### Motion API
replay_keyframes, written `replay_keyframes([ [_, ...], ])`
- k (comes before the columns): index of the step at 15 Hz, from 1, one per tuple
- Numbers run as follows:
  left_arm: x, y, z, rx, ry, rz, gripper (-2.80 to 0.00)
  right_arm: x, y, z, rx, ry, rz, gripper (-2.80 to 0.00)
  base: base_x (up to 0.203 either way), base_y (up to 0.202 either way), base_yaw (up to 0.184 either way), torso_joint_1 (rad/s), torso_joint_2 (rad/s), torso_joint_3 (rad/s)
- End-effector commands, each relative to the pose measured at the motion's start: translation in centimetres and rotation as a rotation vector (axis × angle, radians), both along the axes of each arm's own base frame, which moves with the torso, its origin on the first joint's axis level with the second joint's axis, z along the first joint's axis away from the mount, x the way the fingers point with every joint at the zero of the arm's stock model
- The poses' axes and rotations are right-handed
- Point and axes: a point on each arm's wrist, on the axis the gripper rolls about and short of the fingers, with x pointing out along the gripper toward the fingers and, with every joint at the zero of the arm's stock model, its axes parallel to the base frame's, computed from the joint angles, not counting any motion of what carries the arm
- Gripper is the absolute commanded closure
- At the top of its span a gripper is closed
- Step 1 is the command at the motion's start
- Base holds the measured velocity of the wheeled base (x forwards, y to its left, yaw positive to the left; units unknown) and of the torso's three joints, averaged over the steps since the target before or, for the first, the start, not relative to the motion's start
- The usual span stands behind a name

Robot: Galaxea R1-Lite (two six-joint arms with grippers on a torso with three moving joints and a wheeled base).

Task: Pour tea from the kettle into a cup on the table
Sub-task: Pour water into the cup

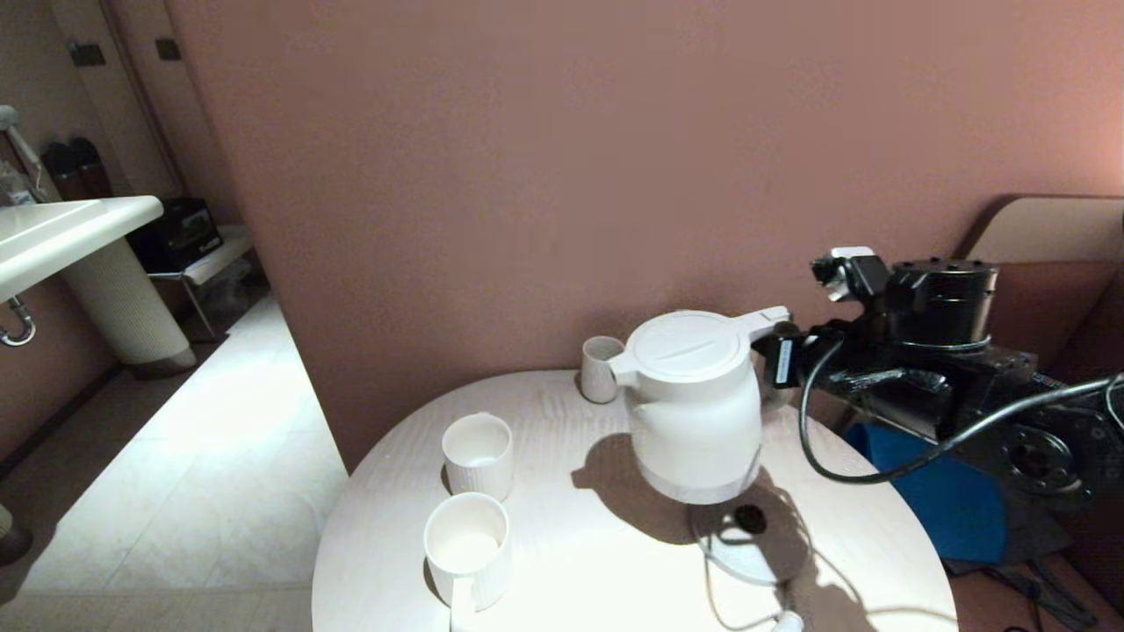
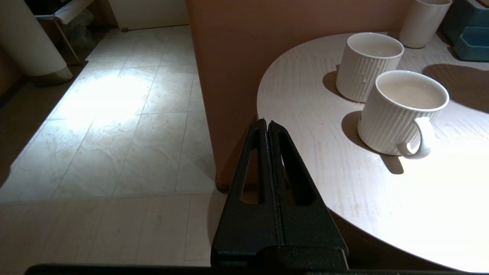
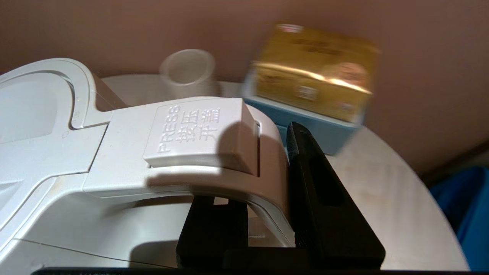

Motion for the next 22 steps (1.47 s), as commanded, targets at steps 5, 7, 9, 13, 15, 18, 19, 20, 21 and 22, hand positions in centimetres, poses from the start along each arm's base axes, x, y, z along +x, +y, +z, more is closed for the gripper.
replay_keyframes([
  [5,0.0,0.0,0.0,0.000,0.002,0.000,0.00,1.2,6.1,-1.8,-0.040,0.023,0.073,0.00,0.000,0.000,0.000,0.000,0.00,0.000],
  [7,0.0,0.0,0.0,0.001,0.000,0.000,0.00,1.7,7.3,-2.3,-0.045,0.028,0.083,0.00,0.000,0.000,0.000,0.000,0.00,0.000],
  [9,0.0,0.0,0.0,0.000,0.002,0.000,0.00,1.9,9.0,-3.1,-0.061,0.036,0.090,0.00,0.000,0.000,0.000,0.000,0.00,0.000],
  [13,0.0,0.0,0.0,0.001,0.002,0.000,0.00,2.6,11.8,-3.4,-0.069,0.019,0.092,0.00,0.000,0.000,0.000,0.000,0.00,0.000],
  [15,0.0,0.0,0.0,0.001,0.002,0.000,0.00,2.9,12.9,-2.8,-0.076,0.013,0.080,0.00,0.000,0.000,0.000,0.000,0.00,0.000],
  [18,0.0,0.0,0.0,-0.001,0.002,0.000,0.00,2.9,13.5,-2.3,-0.087,0.018,0.079,0.00,0.000,0.000,0.000,0.000,0.00,0.000],
  [19,0.0,0.0,0.0,0.000,0.002,0.000,0.00,3.0,13.5,-2.1,-0.088,0.017,0.076,0.00,0.000,0.000,0.000,0.000,0.00,0.000],
  [20,0.0,0.0,0.0,0.000,0.002,0.000,0.00,3.1,13.6,-2.0,-0.093,0.022,0.075,0.00,0.000,0.000,0.000,0.000,0.00,0.000],
  [21,0.0,0.0,0.0,0.000,0.002,0.000,0.00,3.3,13.7,-2.1,-0.106,0.025,0.073,0.00,0.000,0.000,0.000,0.000,0.00,0.000],
  [22,0.0,0.0,0.0,0.000,0.001,0.000,0.00,3.4,13.8,-2.0,-0.128,0.015,0.075,0.00,0.000,0.000,0.000,0.000,0.00,0.000],
])
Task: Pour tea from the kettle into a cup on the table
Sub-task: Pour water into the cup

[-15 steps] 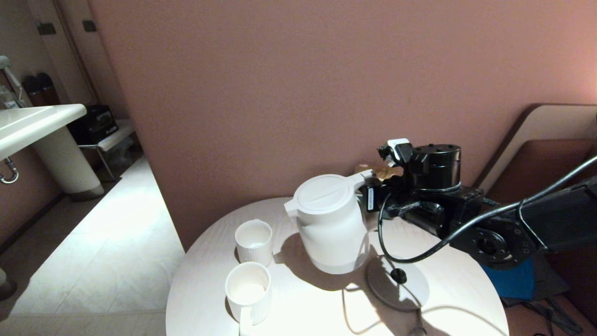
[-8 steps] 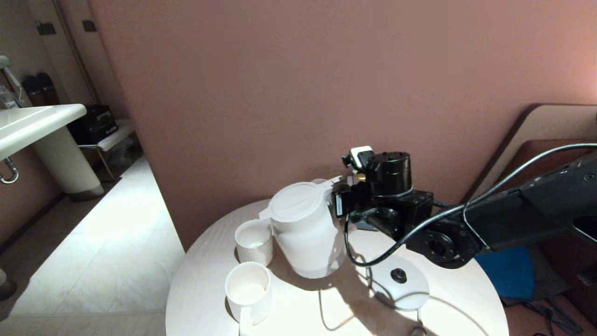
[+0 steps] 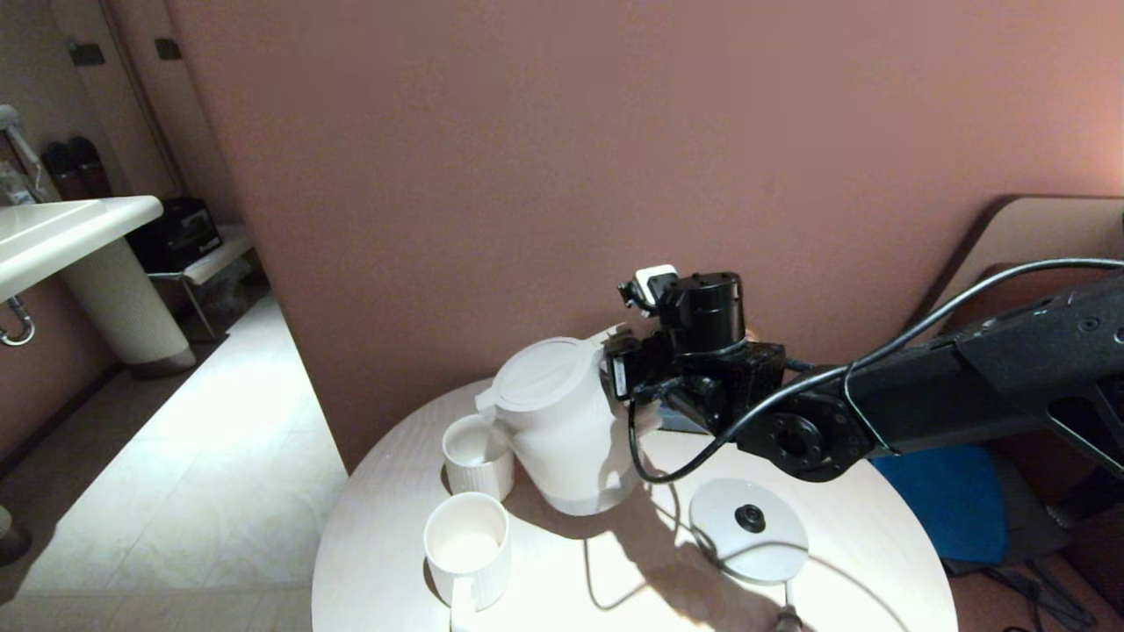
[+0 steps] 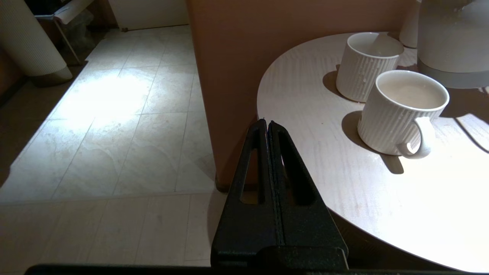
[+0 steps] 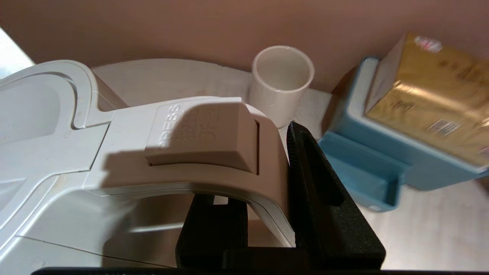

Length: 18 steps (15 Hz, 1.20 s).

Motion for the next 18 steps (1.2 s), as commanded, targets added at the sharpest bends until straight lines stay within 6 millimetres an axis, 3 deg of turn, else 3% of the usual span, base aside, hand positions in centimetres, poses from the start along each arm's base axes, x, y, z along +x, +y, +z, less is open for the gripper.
replay_keyframes([
  [1,0.0,0.0,0.0,0.000,0.002,0.000,0.00,0.2,0.2,0.2,-0.013,-0.014,0.002,0.00,0.000,0.000,0.000,0.000,0.00,0.000],
  [8,0.0,0.0,0.0,0.000,0.002,0.000,0.00,0.7,0.5,1.7,-0.087,-0.031,0.010,0.00,0.000,0.000,0.000,0.000,0.00,0.000],
  [18,0.0,0.0,0.0,0.000,0.002,0.000,0.00,0.8,1.9,0.7,-0.217,-0.049,0.050,0.00,0.000,0.000,0.000,0.000,0.00,0.000],
])
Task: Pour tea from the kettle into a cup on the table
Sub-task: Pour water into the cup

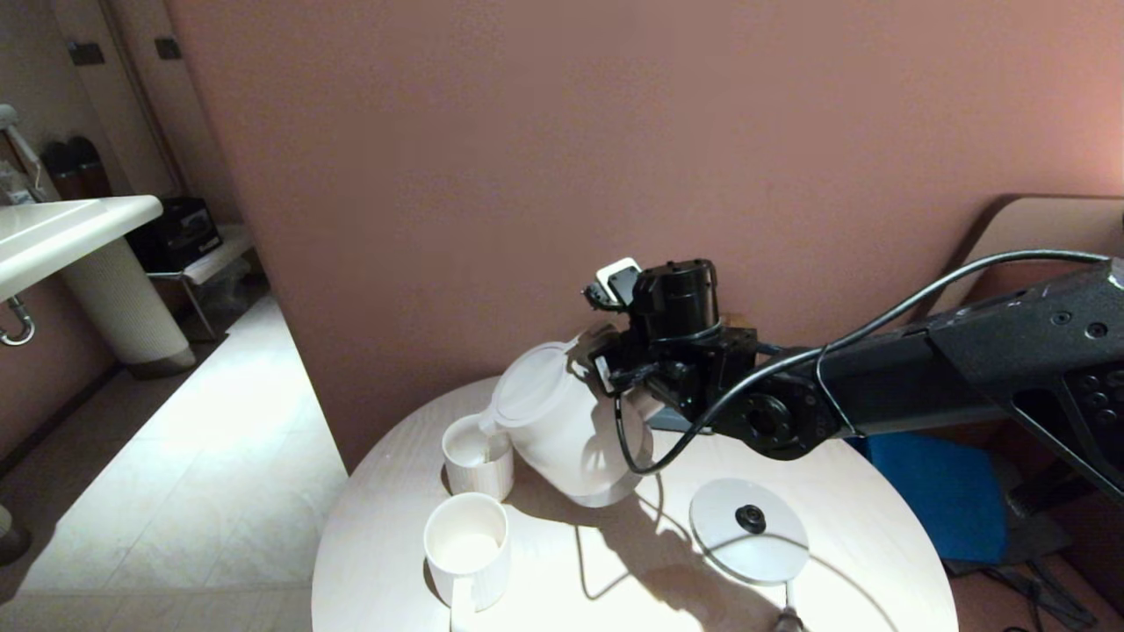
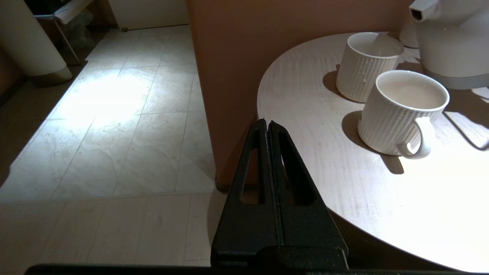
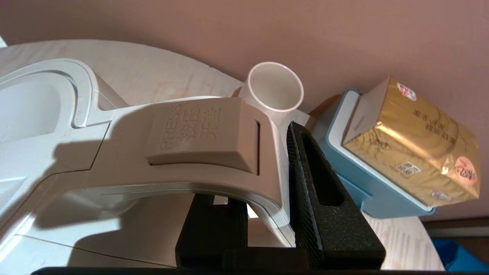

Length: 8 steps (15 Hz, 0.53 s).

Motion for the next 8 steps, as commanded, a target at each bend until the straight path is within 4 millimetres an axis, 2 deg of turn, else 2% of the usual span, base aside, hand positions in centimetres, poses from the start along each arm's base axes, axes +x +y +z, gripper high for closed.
replay_keyframes([
  [1,0.0,0.0,0.0,0.001,0.001,0.000,0.00,0.0,0.3,0.0,-0.001,-0.006,0.004,0.00,0.000,0.000,0.000,0.000,0.00,0.000],
  [3,0.0,0.0,0.0,0.001,0.001,0.000,0.00,0.1,0.4,0.1,-0.001,-0.011,0.005,0.00,0.000,0.000,0.000,0.000,0.00,0.000],
  [8,0.0,0.0,0.0,0.001,0.001,0.000,0.00,0.7,0.6,-1.1,-0.011,0.007,0.000,0.00,0.000,0.000,0.000,0.000,0.00,0.000],
])
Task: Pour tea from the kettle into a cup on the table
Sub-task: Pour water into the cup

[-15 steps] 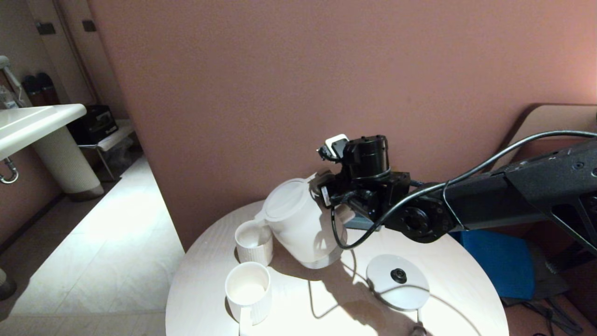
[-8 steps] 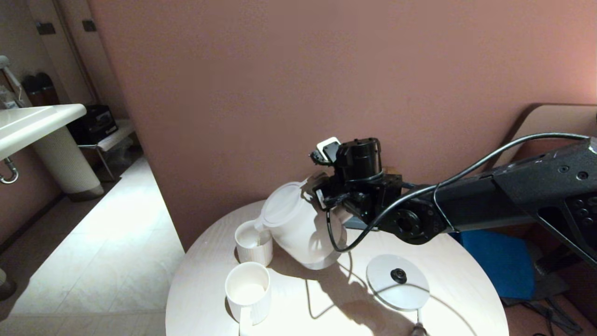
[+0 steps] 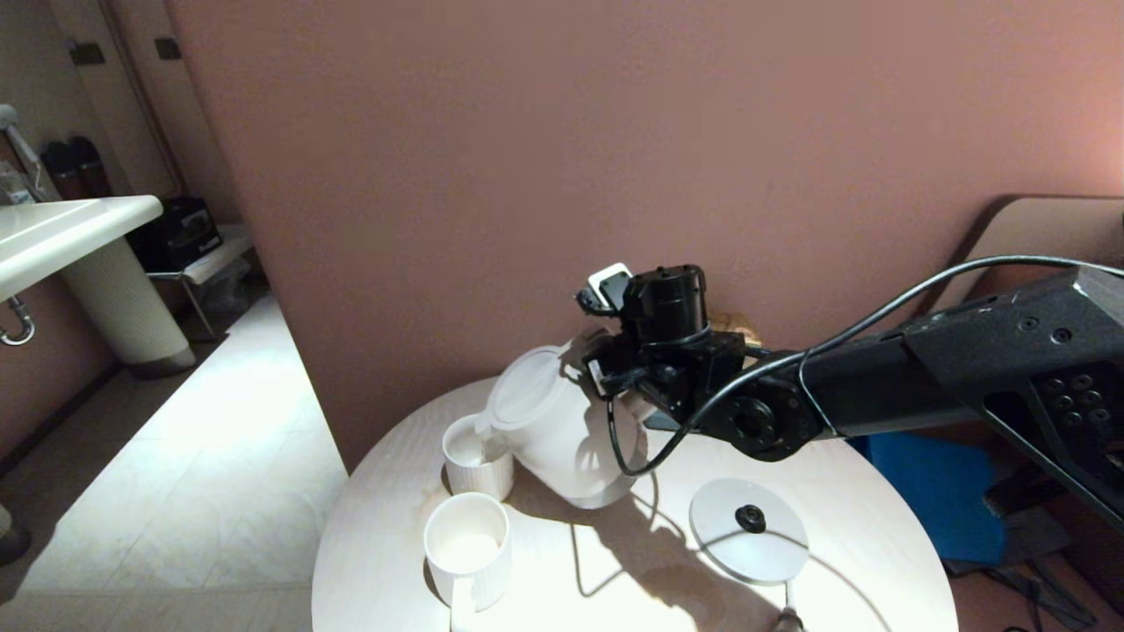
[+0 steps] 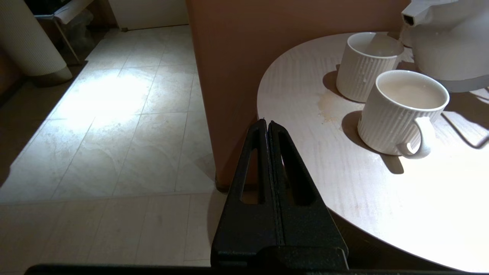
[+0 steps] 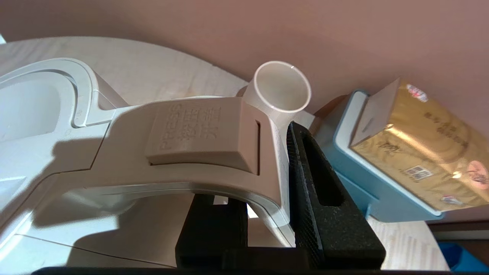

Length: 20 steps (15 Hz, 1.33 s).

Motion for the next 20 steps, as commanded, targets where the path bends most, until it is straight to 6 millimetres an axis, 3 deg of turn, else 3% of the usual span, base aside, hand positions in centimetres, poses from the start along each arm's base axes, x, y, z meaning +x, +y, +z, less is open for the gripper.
replay_keyframes([
  [1,0.0,0.0,0.0,-0.001,0.002,0.000,0.00,0.3,0.2,-0.4,-0.002,0.003,-0.002,0.00,0.000,0.000,0.000,0.000,0.00,0.000],
  [9,0.0,0.0,0.0,0.000,0.002,0.000,0.00,1.9,0.7,-0.7,0.005,-0.017,-0.028,0.00,0.000,0.000,0.000,0.000,0.00,0.000],
  [20,0.0,0.0,0.0,-0.001,0.002,0.000,0.00,2.1,0.6,-0.3,-0.048,-0.016,-0.025,0.00,0.000,0.000,0.000,0.000,0.00,0.000],
])
